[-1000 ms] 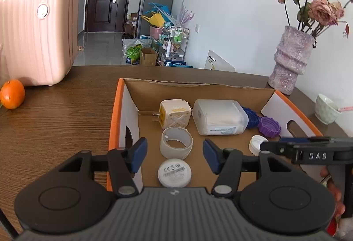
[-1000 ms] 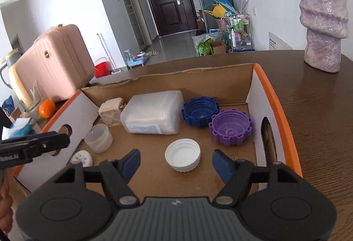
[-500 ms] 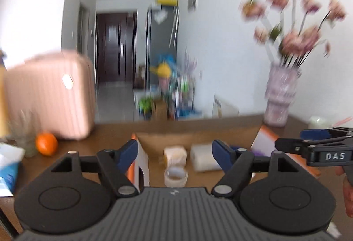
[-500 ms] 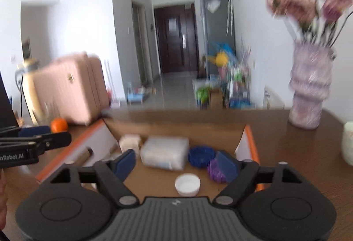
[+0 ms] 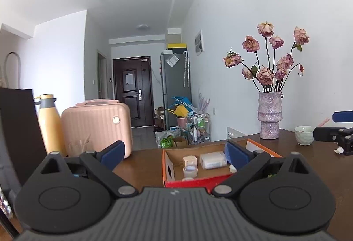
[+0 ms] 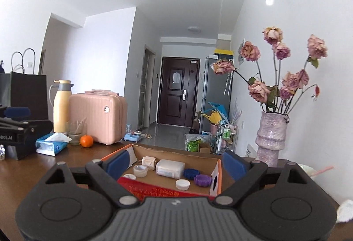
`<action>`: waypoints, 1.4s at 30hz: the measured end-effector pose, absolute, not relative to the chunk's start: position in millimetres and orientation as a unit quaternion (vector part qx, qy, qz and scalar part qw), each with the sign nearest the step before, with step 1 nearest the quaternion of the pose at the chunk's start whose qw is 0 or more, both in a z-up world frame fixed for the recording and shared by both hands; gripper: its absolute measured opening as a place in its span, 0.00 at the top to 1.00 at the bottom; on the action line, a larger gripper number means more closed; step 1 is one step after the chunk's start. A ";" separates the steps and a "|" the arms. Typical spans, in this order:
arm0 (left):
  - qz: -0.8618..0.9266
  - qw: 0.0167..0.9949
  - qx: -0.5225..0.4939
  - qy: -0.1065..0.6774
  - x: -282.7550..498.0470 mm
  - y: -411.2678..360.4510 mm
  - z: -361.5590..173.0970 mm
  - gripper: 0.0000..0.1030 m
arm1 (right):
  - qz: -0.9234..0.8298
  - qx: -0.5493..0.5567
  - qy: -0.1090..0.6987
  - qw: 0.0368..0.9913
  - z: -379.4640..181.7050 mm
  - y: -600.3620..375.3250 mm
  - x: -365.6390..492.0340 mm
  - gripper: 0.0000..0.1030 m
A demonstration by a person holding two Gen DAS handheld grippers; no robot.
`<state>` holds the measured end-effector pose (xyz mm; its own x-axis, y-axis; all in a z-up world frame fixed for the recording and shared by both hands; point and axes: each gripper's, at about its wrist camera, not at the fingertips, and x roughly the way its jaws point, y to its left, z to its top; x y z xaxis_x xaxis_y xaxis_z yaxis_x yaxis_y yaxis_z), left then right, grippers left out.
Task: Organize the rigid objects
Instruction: 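Withdraw both tools from the box back over the table, then reach both tools toward the red-and-white lint roller beside the box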
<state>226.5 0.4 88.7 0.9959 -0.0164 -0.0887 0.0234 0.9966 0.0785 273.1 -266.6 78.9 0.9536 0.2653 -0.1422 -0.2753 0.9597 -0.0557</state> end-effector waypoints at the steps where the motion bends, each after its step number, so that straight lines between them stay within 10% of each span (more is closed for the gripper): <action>1: -0.008 0.999 0.028 0.046 214.4 0.8 83.6 0.02 | 0.135 -0.032 0.063 0.988 76.4 -268.9 259.7 0.10; 16: -0.022 0.990 -0.029 0.139 96.0 5.6 -8.5 0.00 | 0.119 -0.031 0.164 0.979 -40.6 -280.7 100.6 0.03; 42: -0.031 0.982 -0.025 0.182 126.0 -7.3 -19.7 0.00 | 0.107 0.004 0.151 0.983 -41.0 -272.9 115.7 0.03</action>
